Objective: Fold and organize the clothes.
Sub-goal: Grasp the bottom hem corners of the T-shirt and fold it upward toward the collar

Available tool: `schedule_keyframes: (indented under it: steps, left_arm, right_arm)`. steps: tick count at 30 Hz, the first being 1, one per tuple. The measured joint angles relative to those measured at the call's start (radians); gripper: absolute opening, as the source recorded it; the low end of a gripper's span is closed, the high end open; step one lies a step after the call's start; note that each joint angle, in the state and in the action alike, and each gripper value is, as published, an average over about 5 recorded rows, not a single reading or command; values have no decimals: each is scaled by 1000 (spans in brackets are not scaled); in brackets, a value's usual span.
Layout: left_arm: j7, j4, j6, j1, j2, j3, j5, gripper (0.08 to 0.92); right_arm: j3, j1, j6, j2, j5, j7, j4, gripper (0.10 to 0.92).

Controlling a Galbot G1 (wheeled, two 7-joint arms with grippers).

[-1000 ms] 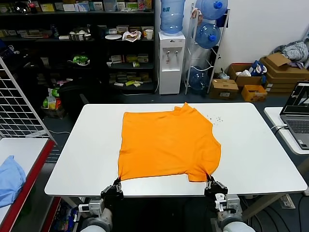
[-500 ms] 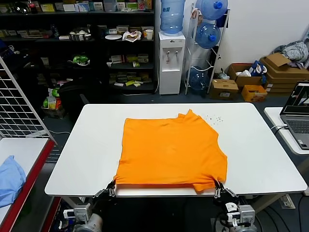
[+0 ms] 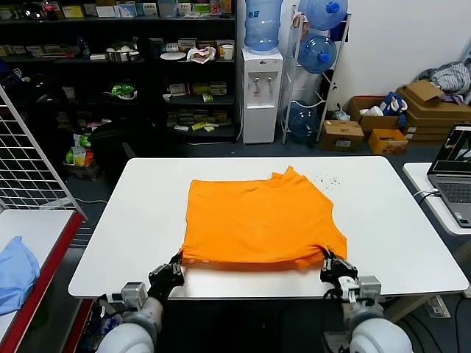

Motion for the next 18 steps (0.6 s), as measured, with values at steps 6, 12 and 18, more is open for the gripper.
schedule_keyframes:
  steps: [6, 12, 18]
  left_arm:
    - [0, 100, 8, -162, -4, 63, -28, 91]
    - [-4, 189, 25, -290, -14, 111, -49, 91]
    - [-9, 240, 39, -358, -16, 134, -63, 101]
  right_arm:
    - [-63, 167, -57, -52, 101, 44, -80, 125]
    - [-120, 293, -95, -78, 179, 66, -145, 125]
    - [-153, 358, -111, -85, 210, 68, -188, 225]
